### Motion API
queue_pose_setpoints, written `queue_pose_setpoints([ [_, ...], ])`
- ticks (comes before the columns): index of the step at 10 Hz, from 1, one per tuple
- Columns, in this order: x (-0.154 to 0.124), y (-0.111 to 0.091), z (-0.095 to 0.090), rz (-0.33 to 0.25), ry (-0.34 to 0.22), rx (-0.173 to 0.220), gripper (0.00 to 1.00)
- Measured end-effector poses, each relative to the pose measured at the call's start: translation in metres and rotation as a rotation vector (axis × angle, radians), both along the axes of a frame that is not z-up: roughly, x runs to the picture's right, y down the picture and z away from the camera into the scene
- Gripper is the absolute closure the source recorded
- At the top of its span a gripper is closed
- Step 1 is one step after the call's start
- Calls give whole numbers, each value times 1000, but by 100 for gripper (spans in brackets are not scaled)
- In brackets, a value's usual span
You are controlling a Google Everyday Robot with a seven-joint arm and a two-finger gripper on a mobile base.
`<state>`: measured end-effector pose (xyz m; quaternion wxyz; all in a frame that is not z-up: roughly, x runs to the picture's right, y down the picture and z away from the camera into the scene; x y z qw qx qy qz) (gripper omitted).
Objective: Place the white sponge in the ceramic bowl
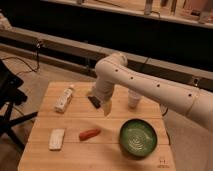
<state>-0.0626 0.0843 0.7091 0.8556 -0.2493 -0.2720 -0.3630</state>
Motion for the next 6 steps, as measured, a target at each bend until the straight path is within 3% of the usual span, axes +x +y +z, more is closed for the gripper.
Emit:
queue_pose_setpoints([
  [4, -53, 32, -17, -184, -158, 1, 20],
  [6, -82, 46, -23, -219, -222, -5, 20],
])
